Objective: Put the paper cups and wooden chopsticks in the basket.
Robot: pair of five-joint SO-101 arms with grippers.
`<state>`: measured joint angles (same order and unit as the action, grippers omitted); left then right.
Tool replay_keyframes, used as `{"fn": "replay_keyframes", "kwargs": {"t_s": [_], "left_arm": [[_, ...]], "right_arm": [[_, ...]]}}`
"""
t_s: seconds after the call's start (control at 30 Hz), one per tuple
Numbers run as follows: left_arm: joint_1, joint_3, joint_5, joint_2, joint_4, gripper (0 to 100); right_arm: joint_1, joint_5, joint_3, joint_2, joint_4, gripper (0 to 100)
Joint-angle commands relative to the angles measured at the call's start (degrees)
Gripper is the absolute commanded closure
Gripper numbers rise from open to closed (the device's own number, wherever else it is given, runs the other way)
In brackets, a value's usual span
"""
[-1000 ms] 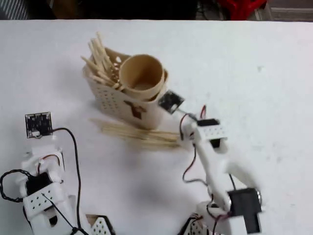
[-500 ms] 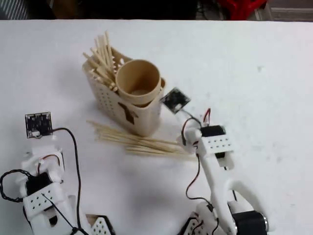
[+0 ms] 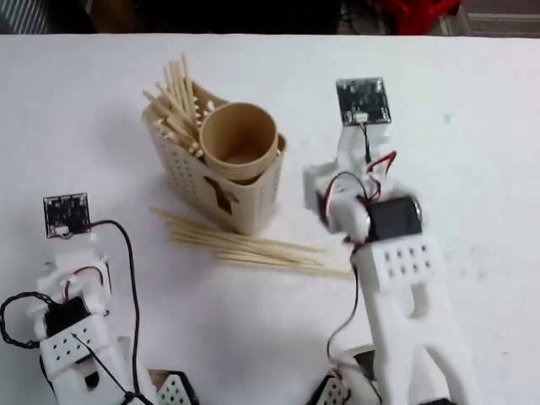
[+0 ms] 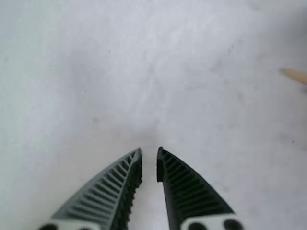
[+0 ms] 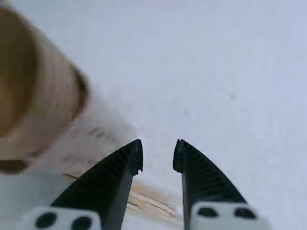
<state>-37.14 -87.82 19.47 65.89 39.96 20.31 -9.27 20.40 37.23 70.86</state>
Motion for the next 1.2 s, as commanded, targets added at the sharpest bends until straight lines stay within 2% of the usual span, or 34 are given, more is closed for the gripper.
{"fn": "replay_keyframes", "kwargs": {"t_s": [0.0, 0.1, 0.23, 0.4, 0.47, 0.57, 0.77, 0.97, 1.17], "left_arm": [[0.75, 0.18, 0.44, 0.75, -1.41, 92], [0.75, 0.18, 0.44, 0.75, -1.41, 92], [1.98, 0.0, 0.44, 0.75, -1.41, 92], [2.95, -1.49, 0.53, 0.75, -3.78, 92], [2.95, -1.58, 0.53, 0.75, -3.87, 92], [2.95, -1.58, 0.53, 0.75, -3.87, 92], [2.95, -1.58, 0.53, 0.75, -3.87, 92], [2.95, -1.58, 0.53, 0.75, -3.87, 92], [2.95, -1.58, 0.53, 0.75, -3.87, 92]], "right_arm": [[6.9, -4.57, -9.23, 4.88, 2.33, 88.2], [8.4, -4.04, -9.32, 6.9, 2.24, 86.0], [9.45, -4.4, -11.52, 8.31, 1.36, 77.8], [17.98, -4.92, -17.05, 4.53, 4.79, 75.8], [19.74, -7.38, -19.34, 1.63, 5.49, 75.8], [19.3, -10.73, -22.68, -3.65, 5.49, 75.8], [13.85, -14.42, -26.37, -11.21, 5.85, 75.8], [12.35, -14.86, -26.2, -12.44, 9.19, 75.6], [12.18, -14.86, -25.23, -15.08, 8.31, 75.5]]}}
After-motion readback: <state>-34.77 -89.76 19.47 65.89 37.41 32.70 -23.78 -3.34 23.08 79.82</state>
